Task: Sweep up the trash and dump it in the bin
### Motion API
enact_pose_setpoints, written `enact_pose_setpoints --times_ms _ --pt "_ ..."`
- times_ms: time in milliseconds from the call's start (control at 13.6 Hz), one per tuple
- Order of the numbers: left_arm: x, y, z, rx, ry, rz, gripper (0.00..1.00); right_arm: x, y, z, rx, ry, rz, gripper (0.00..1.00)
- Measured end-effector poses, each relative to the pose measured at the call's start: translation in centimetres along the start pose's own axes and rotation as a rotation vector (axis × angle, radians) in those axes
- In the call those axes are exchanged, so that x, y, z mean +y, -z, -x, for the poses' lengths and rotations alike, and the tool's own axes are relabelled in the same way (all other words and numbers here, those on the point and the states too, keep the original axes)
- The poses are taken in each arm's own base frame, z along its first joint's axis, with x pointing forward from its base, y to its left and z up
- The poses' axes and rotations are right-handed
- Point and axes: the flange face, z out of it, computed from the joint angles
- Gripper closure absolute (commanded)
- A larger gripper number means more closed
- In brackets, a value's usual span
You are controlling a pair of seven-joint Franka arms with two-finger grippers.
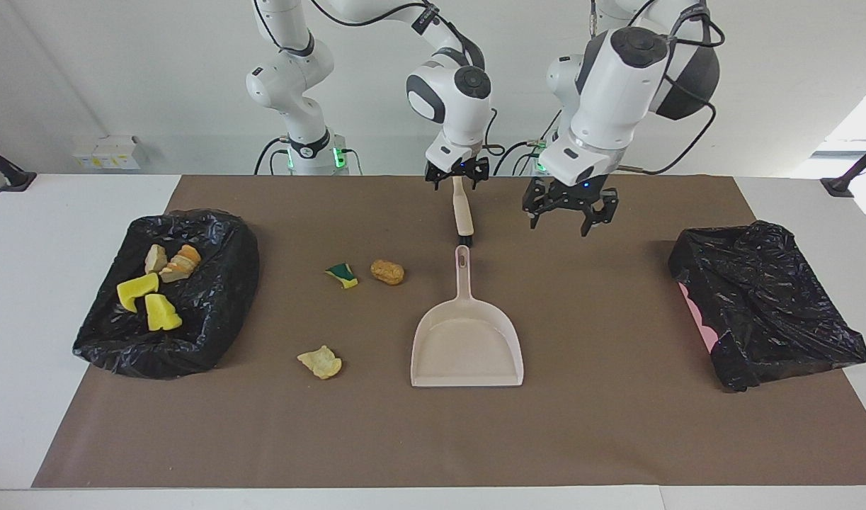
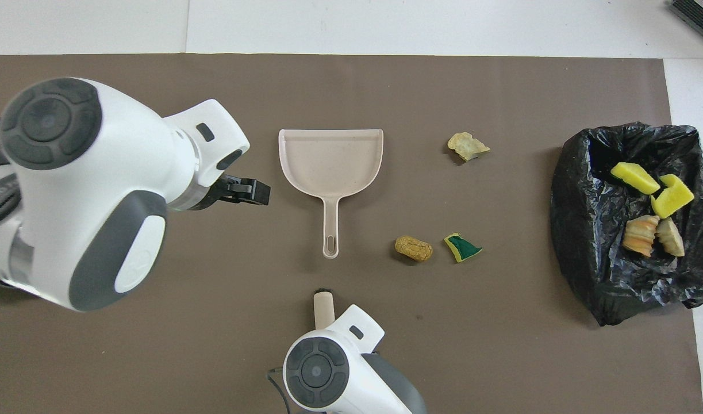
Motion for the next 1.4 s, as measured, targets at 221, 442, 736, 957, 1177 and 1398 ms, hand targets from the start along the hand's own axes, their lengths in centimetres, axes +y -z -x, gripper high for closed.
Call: enact_pose_setpoints --times_ms 221,442,736,957,1177,1398 --pt "5.3 -6.1 0.1 -0.002 0.028 -0.041 0.00 -0.3 -2.1 2.3 -0.049 -0.022 -0.019 0.00" --pt "8.5 -10.3 0.6 -0.014 0.034 -0.030 0.00 -0.9 -3.1 3.7 -0.059 -0.008 -0.010 0.19" --pt "9.8 -14.6 1.4 -0.017 0.058 0.005 0.00 -1.4 -4.3 3.8 -0.044 -0.001 -0.018 0.70" --pt "10.2 -17.1 2.0 -0.015 0.055 -0.006 0.00 -1.7 -4.5 4.0 -0.043 0.005 -0.017 0.94" --pt "11.0 -18.8 2.3 -0.015 0.051 -0.018 0.25 -2.0 -3.8 3.7 -0.034 0.002 -0.031 0.99" --pt "11.1 -18.9 2.3 -0.016 0.049 -0.018 0.67 -2.0 -3.4 3.5 -0.029 0.000 -0.038 1.00"
